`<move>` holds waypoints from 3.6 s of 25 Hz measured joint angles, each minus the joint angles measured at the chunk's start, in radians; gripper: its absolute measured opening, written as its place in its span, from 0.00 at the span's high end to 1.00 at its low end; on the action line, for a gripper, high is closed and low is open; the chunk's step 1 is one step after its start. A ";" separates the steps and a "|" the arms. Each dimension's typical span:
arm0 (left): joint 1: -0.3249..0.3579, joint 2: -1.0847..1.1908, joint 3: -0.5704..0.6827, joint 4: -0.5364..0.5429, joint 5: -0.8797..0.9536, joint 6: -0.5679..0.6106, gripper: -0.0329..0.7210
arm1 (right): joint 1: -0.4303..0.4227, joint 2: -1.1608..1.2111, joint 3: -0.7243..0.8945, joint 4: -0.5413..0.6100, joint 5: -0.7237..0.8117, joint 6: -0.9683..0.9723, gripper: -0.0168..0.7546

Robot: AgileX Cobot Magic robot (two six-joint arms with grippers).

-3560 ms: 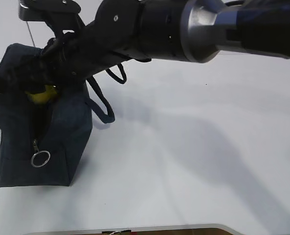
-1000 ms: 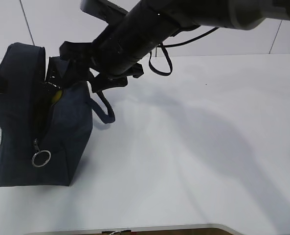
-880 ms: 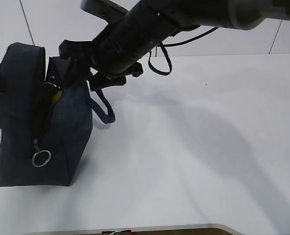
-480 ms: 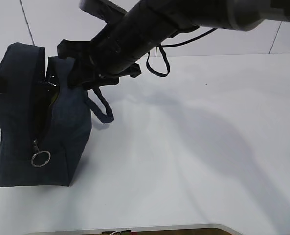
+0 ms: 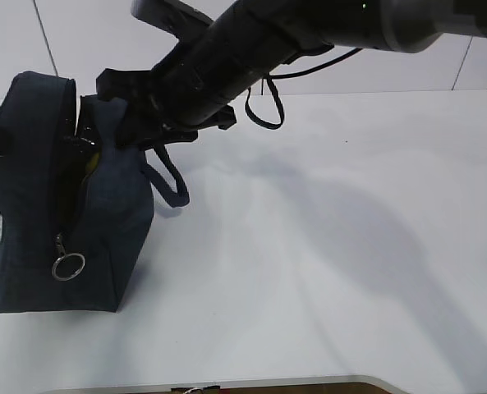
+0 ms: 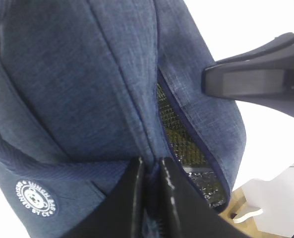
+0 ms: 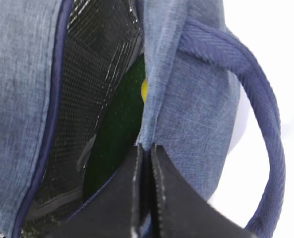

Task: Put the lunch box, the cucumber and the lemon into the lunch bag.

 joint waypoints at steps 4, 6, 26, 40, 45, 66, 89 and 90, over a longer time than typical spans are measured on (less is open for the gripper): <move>0.000 0.000 0.000 -0.002 0.000 0.000 0.94 | 0.000 0.000 0.000 0.000 0.000 -0.008 0.90; 0.000 0.000 0.000 -0.004 0.000 0.000 0.94 | 0.000 0.002 0.000 0.000 -0.004 -0.011 0.96; -0.147 0.000 0.000 -0.065 -0.120 0.073 0.94 | 0.000 -0.048 0.000 -0.186 0.009 -0.025 0.97; -0.303 0.000 0.000 -0.127 -0.246 0.078 0.94 | 0.000 -0.134 0.000 -0.449 0.117 0.128 0.97; -0.342 0.041 0.000 -0.144 -0.277 0.078 0.94 | 0.000 -0.167 0.002 -0.569 0.144 0.215 0.97; -0.488 0.201 -0.123 -0.160 -0.353 0.101 0.94 | -0.044 -0.348 0.275 -0.738 0.009 0.370 0.97; -0.551 0.335 -0.227 -0.207 -0.430 0.125 0.94 | -0.124 -0.360 0.366 -0.736 -0.207 0.371 0.97; -0.551 0.335 -0.227 -0.207 -0.431 0.125 0.94 | -0.124 -0.360 0.366 -0.736 -0.222 0.371 0.97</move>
